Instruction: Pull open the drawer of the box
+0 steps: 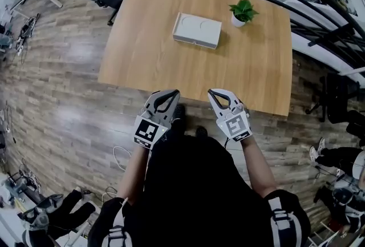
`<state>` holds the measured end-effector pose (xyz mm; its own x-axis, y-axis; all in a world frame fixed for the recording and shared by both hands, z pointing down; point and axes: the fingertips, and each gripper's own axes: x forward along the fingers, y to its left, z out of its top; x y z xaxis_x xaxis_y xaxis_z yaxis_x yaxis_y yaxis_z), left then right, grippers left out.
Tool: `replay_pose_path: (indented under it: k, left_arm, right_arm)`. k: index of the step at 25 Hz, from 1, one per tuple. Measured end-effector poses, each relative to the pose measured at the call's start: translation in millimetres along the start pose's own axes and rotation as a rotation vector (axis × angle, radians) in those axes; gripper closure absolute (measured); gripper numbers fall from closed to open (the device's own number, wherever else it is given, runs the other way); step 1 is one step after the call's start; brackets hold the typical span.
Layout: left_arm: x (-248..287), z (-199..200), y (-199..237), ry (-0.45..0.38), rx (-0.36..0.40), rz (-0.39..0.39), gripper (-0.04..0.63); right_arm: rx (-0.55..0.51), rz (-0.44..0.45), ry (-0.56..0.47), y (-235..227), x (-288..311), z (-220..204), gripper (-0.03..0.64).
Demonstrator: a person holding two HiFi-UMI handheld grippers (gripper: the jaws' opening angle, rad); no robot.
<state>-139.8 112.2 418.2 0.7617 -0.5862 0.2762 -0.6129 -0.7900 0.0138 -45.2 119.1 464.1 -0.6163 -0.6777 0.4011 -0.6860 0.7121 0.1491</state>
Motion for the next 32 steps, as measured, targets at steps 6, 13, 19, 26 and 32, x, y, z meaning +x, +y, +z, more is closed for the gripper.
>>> replay_pose_path:
  k: [6,13,19,26,32]
  left_arm:
    - [18,1,18,-0.009,0.007,-0.051,0.572]
    - [37,1,44,0.003,0.015,-0.118,0.572]
    - [54,1,67,0.008,0.029,-0.164,0.572]
    - [59,-5,84,0.022,0.053,-0.216,0.572]
    - [62,-14,100,0.050,0.051,-0.236,0.572]
  right_arm:
    - [0.026,-0.051,0.014,-11,9,0,0.592]
    - [0.047,-0.099,0.043,-26,29,4,0.592]
    - [0.065,-0.141,0.054,-36,48,9,0.592]
    - [0.096,-0.191,0.072,-41,65,9,0.592]
    - [0.109,-0.213,0.065,-39,79,16,0.592]
